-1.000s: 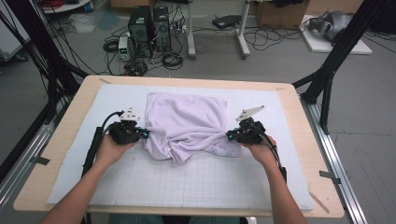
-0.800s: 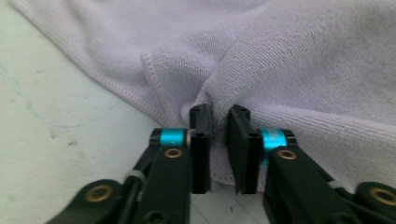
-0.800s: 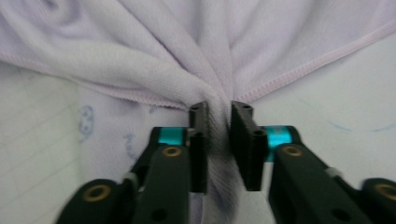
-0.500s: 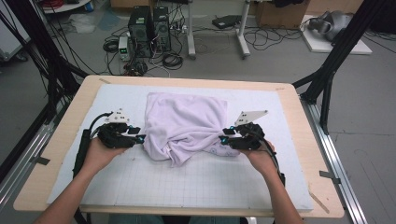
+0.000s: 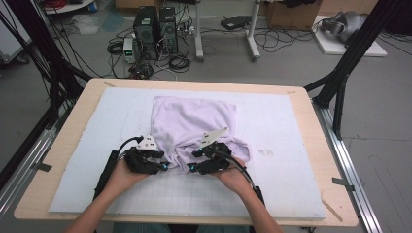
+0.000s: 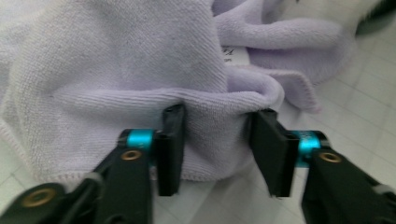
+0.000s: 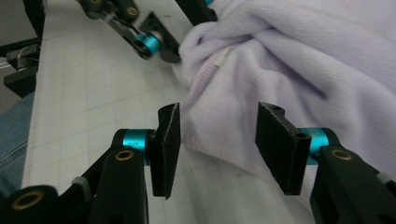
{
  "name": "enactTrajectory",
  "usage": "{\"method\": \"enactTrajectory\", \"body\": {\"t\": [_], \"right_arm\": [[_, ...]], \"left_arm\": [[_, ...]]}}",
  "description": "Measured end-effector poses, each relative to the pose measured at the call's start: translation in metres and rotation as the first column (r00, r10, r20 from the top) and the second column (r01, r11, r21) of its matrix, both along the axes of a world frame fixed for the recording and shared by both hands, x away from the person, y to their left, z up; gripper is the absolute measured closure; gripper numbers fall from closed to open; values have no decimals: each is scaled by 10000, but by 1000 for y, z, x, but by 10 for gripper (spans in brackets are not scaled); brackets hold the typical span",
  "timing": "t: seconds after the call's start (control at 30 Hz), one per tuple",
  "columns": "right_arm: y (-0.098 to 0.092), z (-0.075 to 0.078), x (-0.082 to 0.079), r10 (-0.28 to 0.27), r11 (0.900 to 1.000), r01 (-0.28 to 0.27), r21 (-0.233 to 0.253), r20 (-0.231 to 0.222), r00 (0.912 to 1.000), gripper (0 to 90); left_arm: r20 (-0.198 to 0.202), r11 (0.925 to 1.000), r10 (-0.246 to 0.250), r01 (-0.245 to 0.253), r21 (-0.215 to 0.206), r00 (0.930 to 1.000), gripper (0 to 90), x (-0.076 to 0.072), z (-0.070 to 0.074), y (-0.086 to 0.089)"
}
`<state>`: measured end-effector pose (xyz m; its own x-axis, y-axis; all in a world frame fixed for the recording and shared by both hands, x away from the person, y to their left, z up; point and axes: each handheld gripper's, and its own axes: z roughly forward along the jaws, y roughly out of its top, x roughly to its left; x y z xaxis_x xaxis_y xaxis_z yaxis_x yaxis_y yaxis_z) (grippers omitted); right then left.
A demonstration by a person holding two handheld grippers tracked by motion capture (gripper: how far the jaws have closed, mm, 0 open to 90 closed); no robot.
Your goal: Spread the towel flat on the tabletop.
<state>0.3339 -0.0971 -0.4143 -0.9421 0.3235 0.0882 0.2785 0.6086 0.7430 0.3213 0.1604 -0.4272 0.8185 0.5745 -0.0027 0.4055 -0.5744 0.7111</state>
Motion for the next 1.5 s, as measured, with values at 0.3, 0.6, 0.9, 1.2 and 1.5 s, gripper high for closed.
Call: {"method": "enactTrajectory", "body": {"t": [0.3,0.6,0.9,1.2,1.5], "right_arm": [[9,-18,12,317,9994,-321,-107,-396,9987,839],[-55,22,-6,-1,9989,-5,478,108,9999,840],[-110,56,-49,-183,9982,138,586,771,9969,841],[-124,52,-57,291,9993,-290,241,-14,9996,783],[-114,41,-38,-174,9982,162,580,194,9997,604]], "left_arm": [[214,9996,56,-50,-288,9998,790,-4,10,12],[662,9959,99,-39,-906,9978,794,-24,40,47],[902,9948,-147,237,-988,9958,797,-47,66,65],[355,9949,-464,493,-874,9983,606,-45,56,63],[46,9959,-557,559,-715,9984,454,-35,43,59]]}}
